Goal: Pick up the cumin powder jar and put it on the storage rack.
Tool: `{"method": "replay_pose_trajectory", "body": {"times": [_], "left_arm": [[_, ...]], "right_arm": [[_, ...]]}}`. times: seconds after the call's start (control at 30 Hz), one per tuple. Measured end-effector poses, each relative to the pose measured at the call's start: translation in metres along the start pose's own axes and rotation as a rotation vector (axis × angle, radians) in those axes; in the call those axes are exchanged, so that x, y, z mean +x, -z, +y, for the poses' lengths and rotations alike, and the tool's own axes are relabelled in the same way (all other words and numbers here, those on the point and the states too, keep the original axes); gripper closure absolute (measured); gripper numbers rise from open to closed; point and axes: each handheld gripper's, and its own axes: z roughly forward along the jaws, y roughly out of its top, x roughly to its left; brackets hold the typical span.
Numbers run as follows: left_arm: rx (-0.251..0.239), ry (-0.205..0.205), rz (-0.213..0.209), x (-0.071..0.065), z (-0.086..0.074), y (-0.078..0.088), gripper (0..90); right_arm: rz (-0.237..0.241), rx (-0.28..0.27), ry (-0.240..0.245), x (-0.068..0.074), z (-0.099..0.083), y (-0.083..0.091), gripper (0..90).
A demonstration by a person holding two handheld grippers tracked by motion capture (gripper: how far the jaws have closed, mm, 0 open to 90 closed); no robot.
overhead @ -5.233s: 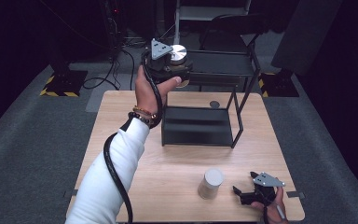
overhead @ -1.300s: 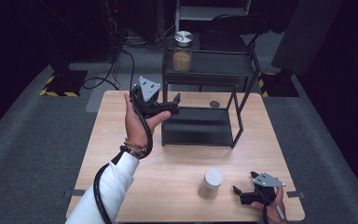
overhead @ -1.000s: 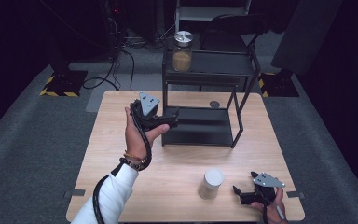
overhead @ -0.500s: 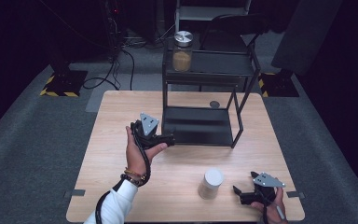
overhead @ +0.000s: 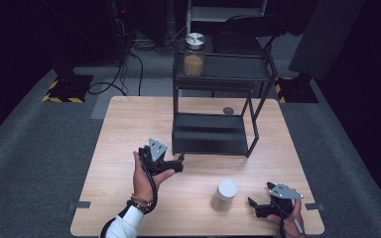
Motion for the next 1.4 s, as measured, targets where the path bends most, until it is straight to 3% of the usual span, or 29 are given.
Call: {"method": "replay_pose_trajectory", "body": {"times": [0.57,1.3,1.4], "left_arm": [[0.098,0.014,-0.040,-0.001,-0.038,-0.005,0.3],[0.185,0.016,-0.072,-0.002,-0.066,-0.010,0.6],[0.194,0.003,-0.072,-0.002,-0.069,-0.010,0.8]], "right_arm": [[-0.001,-0.001,0.002,0.000,0.000,0.000,0.2],[-0.003,-0.002,0.003,0.001,0.000,0.000,0.2],[-0.003,-0.002,0.002,0.001,0.000,0.000,0.2]]}}
